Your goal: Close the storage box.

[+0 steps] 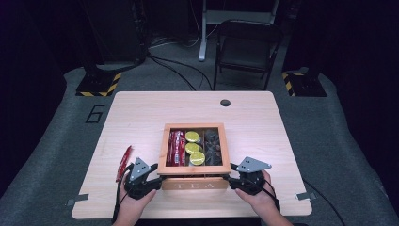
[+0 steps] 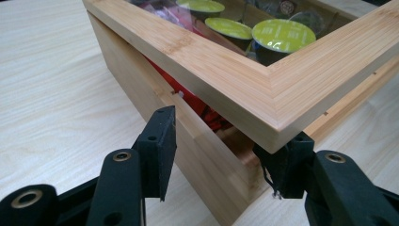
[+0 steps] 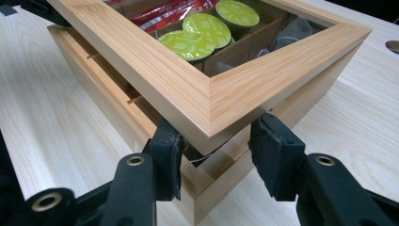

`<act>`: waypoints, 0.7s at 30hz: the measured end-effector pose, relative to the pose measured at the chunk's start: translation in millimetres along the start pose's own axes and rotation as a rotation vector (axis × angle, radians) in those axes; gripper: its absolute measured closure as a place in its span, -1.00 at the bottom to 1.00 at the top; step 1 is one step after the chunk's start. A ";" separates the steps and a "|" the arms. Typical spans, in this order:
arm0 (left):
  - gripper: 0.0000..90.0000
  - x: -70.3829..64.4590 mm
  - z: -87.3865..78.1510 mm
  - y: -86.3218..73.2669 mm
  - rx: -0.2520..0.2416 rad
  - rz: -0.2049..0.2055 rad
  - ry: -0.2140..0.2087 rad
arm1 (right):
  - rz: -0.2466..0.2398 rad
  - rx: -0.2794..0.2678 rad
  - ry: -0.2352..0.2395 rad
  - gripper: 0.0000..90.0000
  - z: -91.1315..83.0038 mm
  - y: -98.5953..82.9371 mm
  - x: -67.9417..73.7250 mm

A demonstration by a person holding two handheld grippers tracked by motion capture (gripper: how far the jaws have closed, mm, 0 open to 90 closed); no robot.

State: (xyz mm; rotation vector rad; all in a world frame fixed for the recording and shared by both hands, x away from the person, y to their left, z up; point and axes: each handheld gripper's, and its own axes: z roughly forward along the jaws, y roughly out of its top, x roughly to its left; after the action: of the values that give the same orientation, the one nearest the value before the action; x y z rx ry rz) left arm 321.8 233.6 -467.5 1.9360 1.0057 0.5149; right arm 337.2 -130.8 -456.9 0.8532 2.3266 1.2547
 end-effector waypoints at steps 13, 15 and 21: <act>0.00 2.0 -0.6 -0.8 0.019 -0.027 -0.014 | 0.014 0.016 0.031 0.21 0.6 -0.8 -1.8; -0.01 2.4 -1.0 -0.7 0.020 -0.029 -0.018 | 0.018 0.017 0.038 0.21 0.6 -0.6 -2.1; -0.15 3.8 -0.5 0.5 0.024 -0.043 -0.048 | 0.033 0.012 0.047 0.12 0.2 -0.2 -3.6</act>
State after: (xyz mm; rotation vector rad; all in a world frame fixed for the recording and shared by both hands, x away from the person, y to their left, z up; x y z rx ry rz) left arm 323.9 236.8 -466.8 1.9343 1.0253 0.4316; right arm 339.9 -133.1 -457.1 0.8783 2.3681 1.2881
